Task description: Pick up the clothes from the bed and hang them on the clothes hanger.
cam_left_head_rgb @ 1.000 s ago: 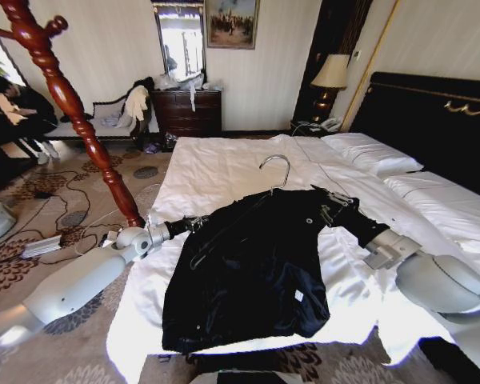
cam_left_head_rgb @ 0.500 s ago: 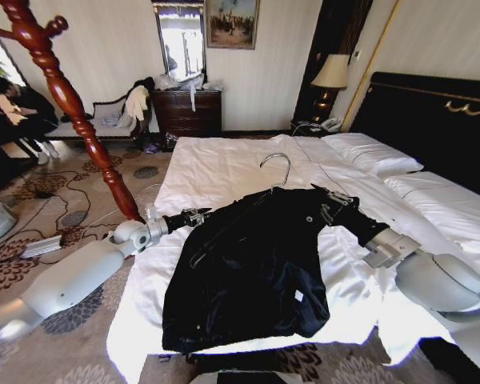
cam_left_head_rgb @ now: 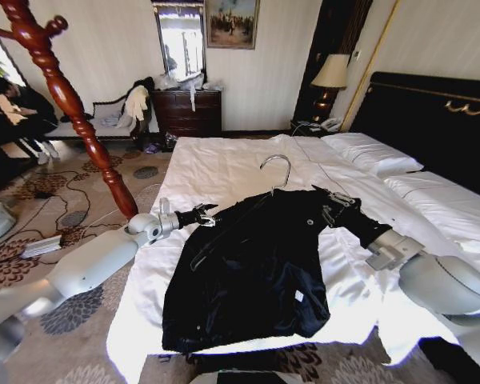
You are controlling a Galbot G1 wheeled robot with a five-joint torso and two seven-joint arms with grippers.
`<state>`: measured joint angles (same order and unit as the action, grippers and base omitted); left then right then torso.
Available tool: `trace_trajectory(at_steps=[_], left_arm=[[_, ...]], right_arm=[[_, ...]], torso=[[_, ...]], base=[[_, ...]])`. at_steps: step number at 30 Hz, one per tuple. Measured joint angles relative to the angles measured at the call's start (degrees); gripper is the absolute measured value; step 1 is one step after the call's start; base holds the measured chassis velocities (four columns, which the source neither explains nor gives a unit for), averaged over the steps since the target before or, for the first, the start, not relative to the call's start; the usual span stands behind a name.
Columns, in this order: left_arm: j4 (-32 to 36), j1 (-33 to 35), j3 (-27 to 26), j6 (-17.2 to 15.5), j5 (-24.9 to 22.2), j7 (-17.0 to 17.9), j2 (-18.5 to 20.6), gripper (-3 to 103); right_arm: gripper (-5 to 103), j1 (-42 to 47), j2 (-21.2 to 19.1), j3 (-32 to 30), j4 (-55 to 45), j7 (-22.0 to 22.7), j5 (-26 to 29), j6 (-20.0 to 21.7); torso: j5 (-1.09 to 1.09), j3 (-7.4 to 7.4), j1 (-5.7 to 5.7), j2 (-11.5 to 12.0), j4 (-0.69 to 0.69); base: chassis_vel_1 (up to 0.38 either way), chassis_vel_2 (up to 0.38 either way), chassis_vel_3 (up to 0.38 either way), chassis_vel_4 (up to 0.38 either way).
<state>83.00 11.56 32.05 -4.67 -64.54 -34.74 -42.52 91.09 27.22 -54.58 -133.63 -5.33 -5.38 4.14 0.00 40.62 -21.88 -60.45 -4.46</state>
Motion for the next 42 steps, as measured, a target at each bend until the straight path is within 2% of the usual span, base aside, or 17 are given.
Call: trace_trajectory(at_steps=[2, 4, 5, 6, 7, 10, 14, 16, 17, 18, 20, 22, 23, 32, 42], left_arm=[[-0.3, -0.3, 0.5, -0.1, 0.0, -0.8, -0.4, 78], [-0.4, -0.5, 0.7, -0.2, 0.0, -1.2, -0.6, 78], [-0.6, -0.7, 1.1, -0.3, 0.0, -1.8, -0.8, 68], [-0.6, -0.7, 1.1, -0.3, 0.0, -1.8, -0.8, 68], [-0.9, -0.9, 1.5, -0.3, 0.0, -2.1, -1.0, 62], [-1.4, -1.3, 2.2, -0.5, 0.0, -2.8, -1.4, 57], [-2.2, -1.6, 3.1, -0.6, 0.1, -3.4, -2.2, 35], [-2.2, -1.7, 3.1, -0.6, 0.0, -3.4, -2.2, 35], [-2.2, -1.7, 3.2, -0.6, 0.0, -3.3, -2.2, 24], [-2.2, -1.7, 3.2, -0.6, -0.1, -3.3, -2.2, 24], [-2.2, -1.7, 3.2, -0.6, -0.2, -3.3, -2.1, 14], [-2.1, -1.6, 3.3, -0.6, -0.3, -3.2, -2.1, 14], [-2.0, -1.5, 3.3, -0.6, -0.3, -3.1, -2.1, 4], [0.1, -0.2, 0.6, -0.4, -2.0, -0.9, -0.6, 0], [9.3, 5.1, -8.3, -0.9, -7.0, 1.6, 7.0, 0]], right_arm=[[16, 0.0, 0.0, -0.2, 0.0, 0.0, 0.1, 0.0], [16, 0.1, 0.0, -0.4, -0.1, 0.0, 0.1, 0.0], [16, 0.3, -0.1, -0.6, -0.1, 0.0, 0.2, 0.0], [16, 0.3, -0.1, -0.6, -0.1, 0.0, 0.2, 0.0], [16, 0.3, -0.1, -0.6, -0.2, 0.0, 0.4, 0.0], [16, 0.3, -0.1, -0.8, -0.3, 0.0, 0.6, 0.0], [16, 0.2, -0.1, -1.0, -0.3, 0.1, 0.9, 0.1], [16, 0.2, -0.1, -1.0, -0.4, 0.1, 0.9, 0.1], [16, 0.2, -0.1, -1.0, -0.4, 0.1, 0.9, 0.1], [16, 0.3, -0.1, -1.1, -0.4, 0.1, 0.9, 0.1], [16, 0.3, 0.0, -1.1, -0.4, 0.1, 0.9, 0.1], [16, 0.3, 0.0, -1.1, -0.4, 0.1, 0.9, 0.1], [16, 0.3, 0.0, -1.1, -0.4, 0.1, 0.9, 0.1], [16, 0.5, 0.1, -1.1, -0.3, 0.2, 0.9, 0.1], [16, -1.1, 0.2, 0.5, 1.0, 0.6, 1.1, 0.3]], torso=[[0.0, 0.0, 0.0, 0.0, 0.0], [0.0, 0.0, 0.0, 0.0, 0.0], [0.0, 0.0, 0.0, 0.0, 0.0], [0.0, 0.0, 0.0, 0.0, 0.0], [0.0, 0.0, 0.0, 0.0, 0.0], [0.0, 0.0, 0.0, 0.0, 0.0], [0.0, 0.0, 0.0, 0.0, 0.0], [0.0, 0.0, 0.0, 0.0, 0.0], [0.0, 0.0, 0.0, 0.0, 0.0], [0.0, 0.0, 0.0, 0.0, 0.0], [0.0, 0.0, 0.0, 0.0, 0.0], [0.0, 0.0, 0.0, 0.0, 0.0], [0.0, 0.0, 0.0, 0.0, 0.0], [0.0, 0.0, 0.0, 0.0, -0.01], [-0.01, 0.0, 0.0, 0.0, 0.01]], base=[[0.0, 0.0, 0.0, 0.0], [0.0, 0.0, 0.0, 0.0], [0.0, 0.0, 0.0, 0.0], [0.0, 0.0, 0.0, 0.0], [0.0, 0.0, 0.0, 0.0], [0.0, 0.0, 0.0, 0.0], [0.0, 0.0, 0.0, 0.0], [0.0, 0.0, 0.0, 0.0], [0.0, 0.0, 0.0, 0.0], [0.0, 0.0, 0.0, 0.0], [0.0, 0.0, 0.0, 0.0], [0.0, 0.0, 0.0, 0.0], [0.0, 0.0, 0.0, 0.0], [0.0, 0.0, 0.0, 0.0], [0.0, 0.0, 0.0, 0.0]])
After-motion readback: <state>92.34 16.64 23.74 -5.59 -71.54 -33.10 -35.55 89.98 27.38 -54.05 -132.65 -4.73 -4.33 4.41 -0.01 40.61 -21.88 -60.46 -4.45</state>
